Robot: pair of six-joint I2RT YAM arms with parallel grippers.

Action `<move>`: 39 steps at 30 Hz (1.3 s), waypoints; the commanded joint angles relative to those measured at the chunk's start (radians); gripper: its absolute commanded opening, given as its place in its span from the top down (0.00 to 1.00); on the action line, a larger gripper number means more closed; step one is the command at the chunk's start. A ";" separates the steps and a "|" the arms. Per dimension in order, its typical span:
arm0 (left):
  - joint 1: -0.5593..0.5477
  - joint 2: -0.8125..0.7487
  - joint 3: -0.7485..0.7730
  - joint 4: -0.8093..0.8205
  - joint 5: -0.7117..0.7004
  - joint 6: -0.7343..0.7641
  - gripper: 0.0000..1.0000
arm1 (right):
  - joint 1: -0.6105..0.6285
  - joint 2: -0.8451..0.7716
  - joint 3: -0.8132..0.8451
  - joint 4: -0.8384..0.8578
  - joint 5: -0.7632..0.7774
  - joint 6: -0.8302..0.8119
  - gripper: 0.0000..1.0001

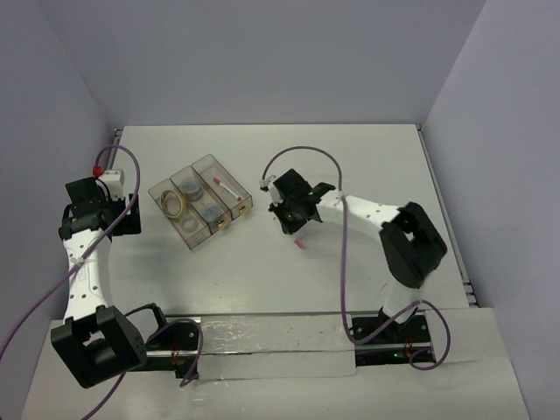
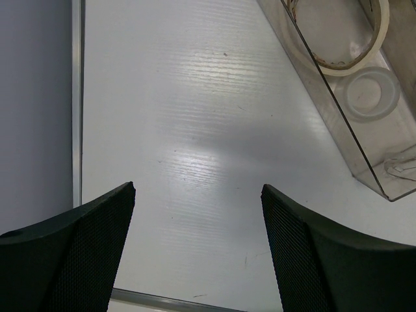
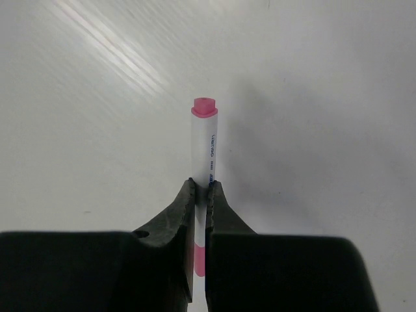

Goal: Sort the stationery into containers
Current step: Pick up the pen from the center of the board, then place the pen in the storage box.

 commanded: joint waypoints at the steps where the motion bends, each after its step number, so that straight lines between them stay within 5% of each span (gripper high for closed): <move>1: 0.017 -0.012 0.028 0.041 0.002 0.007 0.14 | 0.003 -0.235 0.090 0.184 -0.063 0.096 1.00; 7: 0.027 0.000 0.045 0.035 0.021 -0.007 0.14 | 0.009 -0.089 0.324 0.402 -0.021 0.190 1.00; 16: 0.036 0.010 0.042 0.039 0.021 -0.005 0.14 | 0.013 0.538 1.157 0.008 -0.018 0.069 1.00; 30: 0.046 0.042 0.026 0.059 0.013 -0.005 0.15 | 0.064 0.557 0.987 -0.011 -0.040 -0.035 0.95; 37: 0.047 0.037 0.031 0.045 0.008 0.004 0.15 | 0.064 0.521 0.990 -0.006 0.003 -0.005 0.21; 39: 0.049 0.032 0.035 0.044 0.000 0.008 0.15 | 0.064 0.500 1.005 -0.014 0.009 -0.001 0.14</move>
